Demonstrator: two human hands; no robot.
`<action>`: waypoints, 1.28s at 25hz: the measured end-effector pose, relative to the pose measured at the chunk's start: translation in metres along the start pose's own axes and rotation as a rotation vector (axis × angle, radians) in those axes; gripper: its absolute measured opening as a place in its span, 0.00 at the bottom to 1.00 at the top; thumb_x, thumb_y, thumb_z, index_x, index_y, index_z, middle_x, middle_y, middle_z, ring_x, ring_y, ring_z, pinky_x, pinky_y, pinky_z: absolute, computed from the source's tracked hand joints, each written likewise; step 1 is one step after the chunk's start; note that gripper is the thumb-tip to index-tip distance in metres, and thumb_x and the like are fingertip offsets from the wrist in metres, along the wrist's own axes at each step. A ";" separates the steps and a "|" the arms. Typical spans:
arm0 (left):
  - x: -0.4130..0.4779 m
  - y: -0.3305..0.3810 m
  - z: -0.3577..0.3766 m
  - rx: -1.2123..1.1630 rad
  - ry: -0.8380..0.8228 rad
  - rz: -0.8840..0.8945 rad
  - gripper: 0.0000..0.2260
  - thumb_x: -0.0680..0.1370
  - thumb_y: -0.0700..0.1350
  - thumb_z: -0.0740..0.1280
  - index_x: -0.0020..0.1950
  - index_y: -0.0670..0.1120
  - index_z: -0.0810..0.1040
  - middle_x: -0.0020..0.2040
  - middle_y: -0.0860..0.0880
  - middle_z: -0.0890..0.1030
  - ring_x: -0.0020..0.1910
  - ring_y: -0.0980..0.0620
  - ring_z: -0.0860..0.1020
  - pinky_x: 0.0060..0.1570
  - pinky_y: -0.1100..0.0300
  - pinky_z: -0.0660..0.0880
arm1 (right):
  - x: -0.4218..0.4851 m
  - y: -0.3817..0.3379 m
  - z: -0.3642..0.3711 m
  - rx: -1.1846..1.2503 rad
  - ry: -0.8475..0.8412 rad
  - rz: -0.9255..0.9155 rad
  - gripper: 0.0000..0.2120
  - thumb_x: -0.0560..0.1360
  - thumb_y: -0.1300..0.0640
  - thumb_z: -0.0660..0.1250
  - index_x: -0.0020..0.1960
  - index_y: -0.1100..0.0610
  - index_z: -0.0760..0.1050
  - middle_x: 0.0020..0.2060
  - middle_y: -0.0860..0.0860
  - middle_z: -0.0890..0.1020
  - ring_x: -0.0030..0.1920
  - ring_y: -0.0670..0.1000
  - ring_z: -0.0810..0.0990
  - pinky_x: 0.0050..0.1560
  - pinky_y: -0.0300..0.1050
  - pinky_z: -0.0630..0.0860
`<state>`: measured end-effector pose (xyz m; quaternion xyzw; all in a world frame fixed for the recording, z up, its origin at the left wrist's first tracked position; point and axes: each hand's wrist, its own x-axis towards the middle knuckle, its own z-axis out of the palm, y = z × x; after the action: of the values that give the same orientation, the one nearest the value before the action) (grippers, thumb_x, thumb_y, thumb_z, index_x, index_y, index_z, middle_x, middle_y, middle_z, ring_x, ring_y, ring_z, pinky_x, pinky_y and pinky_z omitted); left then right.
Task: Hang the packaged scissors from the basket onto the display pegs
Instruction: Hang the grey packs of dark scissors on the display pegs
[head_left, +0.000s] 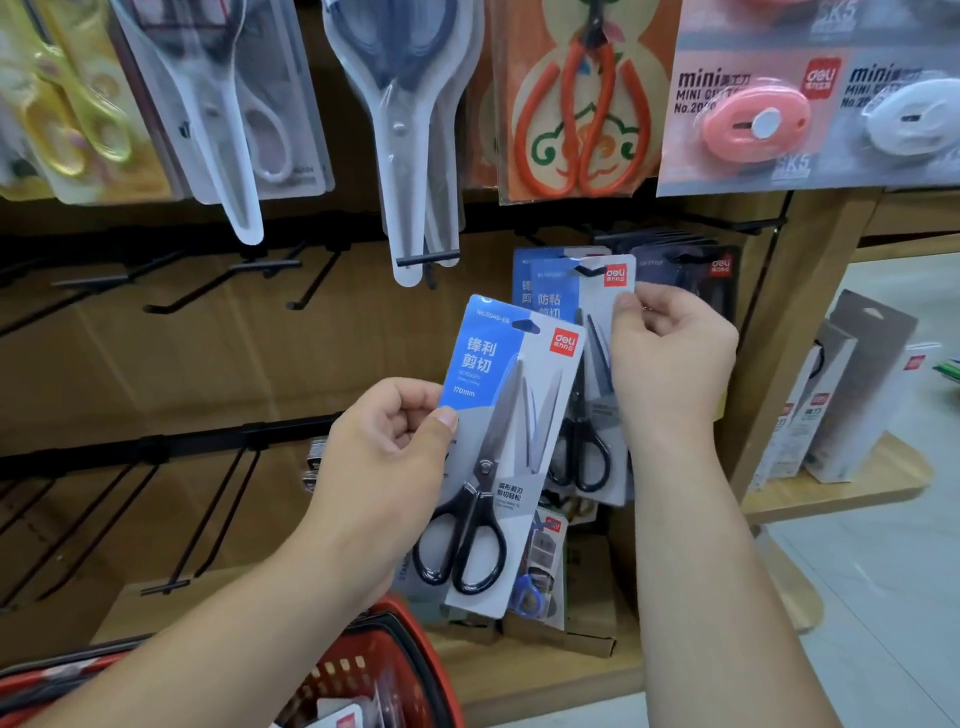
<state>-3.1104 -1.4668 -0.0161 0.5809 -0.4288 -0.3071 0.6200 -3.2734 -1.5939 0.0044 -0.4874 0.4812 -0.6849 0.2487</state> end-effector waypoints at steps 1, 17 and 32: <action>0.001 0.001 0.001 -0.001 -0.007 0.000 0.05 0.84 0.41 0.68 0.53 0.48 0.84 0.48 0.46 0.88 0.52 0.40 0.86 0.57 0.40 0.83 | 0.001 0.000 -0.001 -0.037 0.013 -0.013 0.06 0.80 0.55 0.72 0.55 0.53 0.85 0.42 0.41 0.84 0.45 0.40 0.84 0.50 0.39 0.81; 0.039 -0.003 0.054 0.037 -0.118 0.014 0.03 0.82 0.41 0.72 0.52 0.47 0.85 0.47 0.47 0.88 0.39 0.57 0.83 0.36 0.66 0.78 | 0.007 -0.004 -0.035 0.045 -0.185 -0.018 0.08 0.79 0.57 0.75 0.46 0.43 0.83 0.38 0.50 0.87 0.42 0.48 0.86 0.49 0.61 0.84; 0.047 0.003 0.076 0.158 -0.175 0.077 0.04 0.84 0.45 0.69 0.51 0.48 0.82 0.48 0.45 0.87 0.47 0.44 0.86 0.49 0.44 0.85 | 0.010 -0.006 -0.033 -0.057 -0.024 -0.105 0.08 0.80 0.51 0.73 0.58 0.50 0.85 0.40 0.42 0.85 0.42 0.42 0.84 0.48 0.46 0.83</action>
<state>-3.1575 -1.5426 -0.0083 0.5820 -0.5262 -0.2977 0.5439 -3.3069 -1.5862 0.0118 -0.5270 0.4712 -0.6773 0.2040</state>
